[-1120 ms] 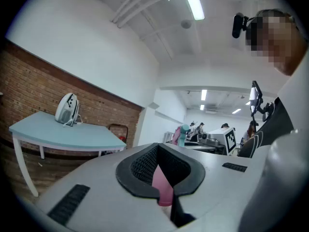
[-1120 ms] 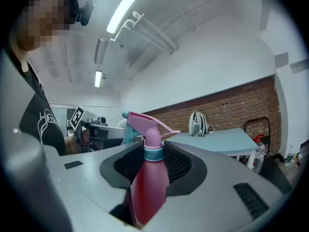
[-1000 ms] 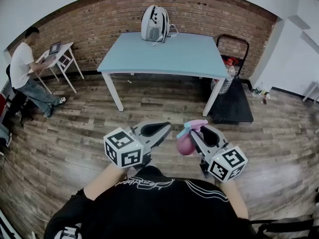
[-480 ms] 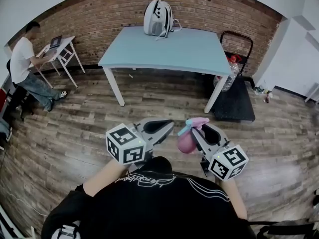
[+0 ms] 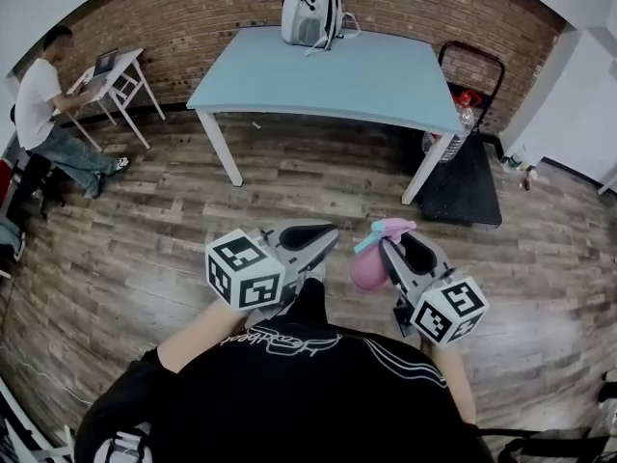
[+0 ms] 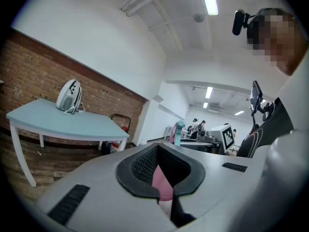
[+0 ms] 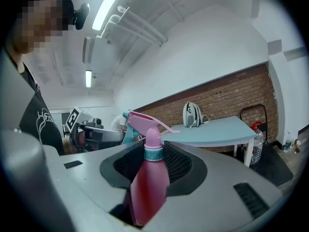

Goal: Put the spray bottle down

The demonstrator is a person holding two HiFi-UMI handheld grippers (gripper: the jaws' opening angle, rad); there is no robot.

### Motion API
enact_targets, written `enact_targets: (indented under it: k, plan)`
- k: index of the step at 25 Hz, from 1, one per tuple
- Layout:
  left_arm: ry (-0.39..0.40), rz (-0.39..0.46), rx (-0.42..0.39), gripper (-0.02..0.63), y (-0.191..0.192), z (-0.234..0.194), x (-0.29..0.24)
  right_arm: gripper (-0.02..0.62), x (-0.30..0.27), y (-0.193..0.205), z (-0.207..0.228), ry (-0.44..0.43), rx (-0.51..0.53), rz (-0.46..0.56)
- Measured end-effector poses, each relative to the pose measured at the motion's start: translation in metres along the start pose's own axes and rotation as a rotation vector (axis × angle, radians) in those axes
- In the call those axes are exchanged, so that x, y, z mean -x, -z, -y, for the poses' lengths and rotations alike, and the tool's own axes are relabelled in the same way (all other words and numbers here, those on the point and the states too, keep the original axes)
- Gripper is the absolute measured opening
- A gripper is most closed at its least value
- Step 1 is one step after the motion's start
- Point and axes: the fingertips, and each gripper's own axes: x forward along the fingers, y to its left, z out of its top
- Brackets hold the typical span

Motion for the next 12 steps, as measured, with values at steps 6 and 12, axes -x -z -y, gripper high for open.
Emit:
enact_targets:
  k: [6, 12]
  plan:
    - [0.024, -0.021, 0.011, 0.008, -0.008, -0.056, -0.038, 0.130, -0.041, 0.003, 0.048, 0.032, -0.012, -0.020]
    - [0.059, -0.034, 0.020, 0.008, -0.037, -0.130, -0.098, 0.130, -0.099, -0.008, 0.116, 0.071, -0.035, -0.037]
